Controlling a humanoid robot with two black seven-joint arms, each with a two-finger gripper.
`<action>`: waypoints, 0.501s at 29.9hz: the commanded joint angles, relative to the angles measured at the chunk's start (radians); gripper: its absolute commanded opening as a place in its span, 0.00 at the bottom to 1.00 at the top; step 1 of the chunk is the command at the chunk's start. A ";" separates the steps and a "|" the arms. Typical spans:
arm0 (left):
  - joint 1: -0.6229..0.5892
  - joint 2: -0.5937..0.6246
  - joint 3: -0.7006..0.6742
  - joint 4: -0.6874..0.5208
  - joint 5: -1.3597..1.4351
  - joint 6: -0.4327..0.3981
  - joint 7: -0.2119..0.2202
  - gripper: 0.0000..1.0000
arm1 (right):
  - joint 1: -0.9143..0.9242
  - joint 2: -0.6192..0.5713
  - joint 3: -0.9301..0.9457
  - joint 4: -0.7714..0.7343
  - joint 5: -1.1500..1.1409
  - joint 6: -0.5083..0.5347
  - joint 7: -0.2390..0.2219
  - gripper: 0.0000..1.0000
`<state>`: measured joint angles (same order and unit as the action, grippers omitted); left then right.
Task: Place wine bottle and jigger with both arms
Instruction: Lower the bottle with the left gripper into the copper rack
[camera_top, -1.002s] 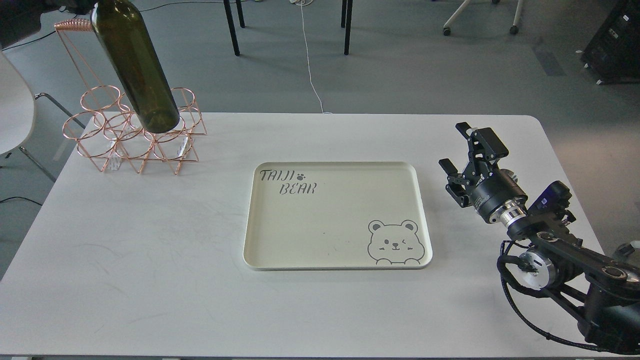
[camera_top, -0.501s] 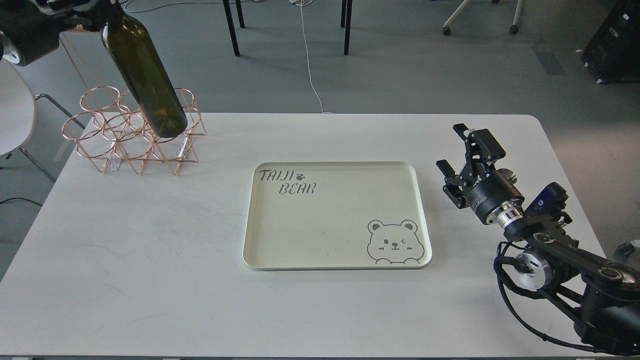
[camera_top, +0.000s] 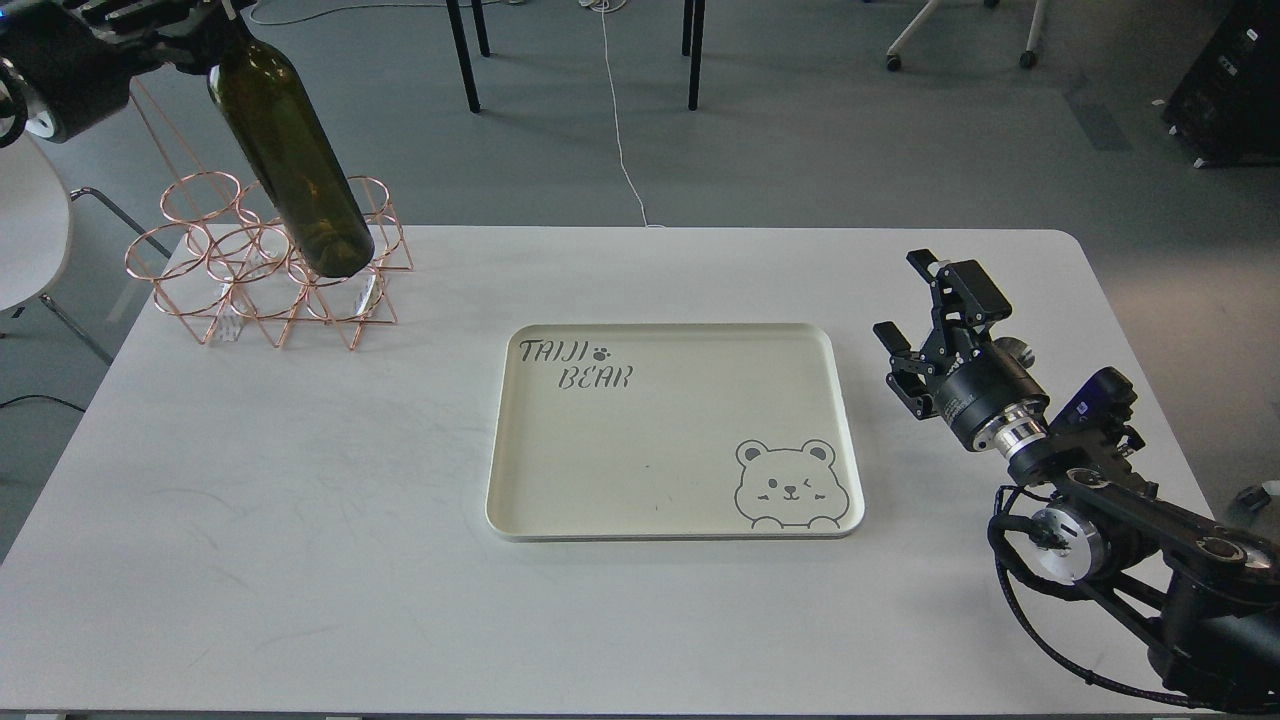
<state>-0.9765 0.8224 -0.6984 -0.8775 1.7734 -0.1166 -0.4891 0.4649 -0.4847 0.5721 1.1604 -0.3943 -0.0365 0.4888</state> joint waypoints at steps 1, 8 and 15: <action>0.001 0.003 0.000 0.000 0.001 -0.002 0.000 0.06 | 0.000 0.000 0.000 0.001 0.000 0.000 0.000 0.99; -0.001 0.004 0.000 0.002 0.006 -0.006 0.000 0.06 | -0.002 0.000 0.000 0.001 0.000 0.001 0.000 0.99; -0.021 0.006 0.023 0.006 0.011 -0.005 0.000 0.06 | -0.002 0.000 -0.001 0.001 0.000 0.000 0.000 0.99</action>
<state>-0.9867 0.8277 -0.6807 -0.8757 1.7822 -0.1210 -0.4886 0.4633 -0.4847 0.5710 1.1612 -0.3943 -0.0354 0.4886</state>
